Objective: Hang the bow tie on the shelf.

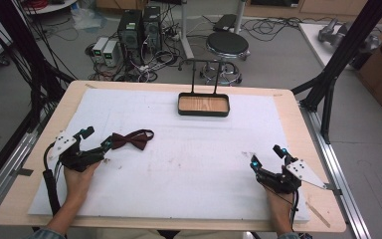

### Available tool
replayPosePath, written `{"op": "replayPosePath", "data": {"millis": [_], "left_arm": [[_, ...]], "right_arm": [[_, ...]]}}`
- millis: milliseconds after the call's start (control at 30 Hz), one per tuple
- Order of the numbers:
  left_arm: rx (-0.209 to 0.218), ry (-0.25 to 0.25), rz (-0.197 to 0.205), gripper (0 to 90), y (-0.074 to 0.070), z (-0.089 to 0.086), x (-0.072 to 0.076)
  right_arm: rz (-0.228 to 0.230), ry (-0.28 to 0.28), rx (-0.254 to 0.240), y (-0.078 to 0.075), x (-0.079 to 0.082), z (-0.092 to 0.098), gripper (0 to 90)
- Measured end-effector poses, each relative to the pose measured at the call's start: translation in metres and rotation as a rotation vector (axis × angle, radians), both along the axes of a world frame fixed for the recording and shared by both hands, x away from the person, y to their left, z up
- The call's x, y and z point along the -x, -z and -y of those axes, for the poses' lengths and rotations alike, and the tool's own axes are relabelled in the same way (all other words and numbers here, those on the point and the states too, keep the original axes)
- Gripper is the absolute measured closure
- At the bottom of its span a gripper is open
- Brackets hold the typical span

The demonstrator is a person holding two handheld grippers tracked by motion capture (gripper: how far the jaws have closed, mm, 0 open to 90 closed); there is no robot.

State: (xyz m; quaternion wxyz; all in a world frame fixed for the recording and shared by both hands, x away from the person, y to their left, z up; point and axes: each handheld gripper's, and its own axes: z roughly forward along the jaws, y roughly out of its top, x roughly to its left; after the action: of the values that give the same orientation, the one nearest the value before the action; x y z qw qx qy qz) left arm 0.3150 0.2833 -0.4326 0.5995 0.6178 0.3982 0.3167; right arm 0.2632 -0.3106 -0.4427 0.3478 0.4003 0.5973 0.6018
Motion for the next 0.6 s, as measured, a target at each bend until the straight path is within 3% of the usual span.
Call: {"op": "replayPosePath", "data": {"millis": [600], "left_arm": [[-0.013,0.022,0.002,17.1,0.0005,0.0030,0.0000]], "right_arm": [[-0.006,-0.006,0.005,0.0002,0.0002,-0.0010,10.3]]}}
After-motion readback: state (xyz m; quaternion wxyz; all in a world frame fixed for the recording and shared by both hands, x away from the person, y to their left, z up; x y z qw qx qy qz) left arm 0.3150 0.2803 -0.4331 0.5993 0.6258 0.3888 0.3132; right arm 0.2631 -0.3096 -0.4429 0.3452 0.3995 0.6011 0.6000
